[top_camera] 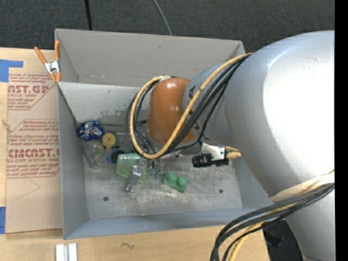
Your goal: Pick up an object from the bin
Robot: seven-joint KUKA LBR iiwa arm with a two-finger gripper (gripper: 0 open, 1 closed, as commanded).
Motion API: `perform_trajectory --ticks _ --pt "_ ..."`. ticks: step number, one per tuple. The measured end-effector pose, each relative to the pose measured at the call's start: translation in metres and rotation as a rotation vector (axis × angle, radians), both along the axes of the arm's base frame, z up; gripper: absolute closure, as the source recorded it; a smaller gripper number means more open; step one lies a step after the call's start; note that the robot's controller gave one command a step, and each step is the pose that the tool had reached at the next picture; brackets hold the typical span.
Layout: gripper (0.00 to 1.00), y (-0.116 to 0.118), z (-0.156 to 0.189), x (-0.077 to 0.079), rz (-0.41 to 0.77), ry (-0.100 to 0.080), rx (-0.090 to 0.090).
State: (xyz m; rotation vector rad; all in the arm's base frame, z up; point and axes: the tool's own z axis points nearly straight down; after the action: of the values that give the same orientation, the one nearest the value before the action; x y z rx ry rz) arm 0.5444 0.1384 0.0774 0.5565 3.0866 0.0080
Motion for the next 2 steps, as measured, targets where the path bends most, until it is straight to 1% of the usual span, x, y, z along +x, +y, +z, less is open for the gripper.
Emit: perform_trajectory --ticks 1,2 --pt "0.00 0.0132 -0.0026 -0.0089 -0.090 -0.007 -0.004" --pt "1.00 0.0133 -0.0017 -0.0085 -0.090 -0.008 -0.003"
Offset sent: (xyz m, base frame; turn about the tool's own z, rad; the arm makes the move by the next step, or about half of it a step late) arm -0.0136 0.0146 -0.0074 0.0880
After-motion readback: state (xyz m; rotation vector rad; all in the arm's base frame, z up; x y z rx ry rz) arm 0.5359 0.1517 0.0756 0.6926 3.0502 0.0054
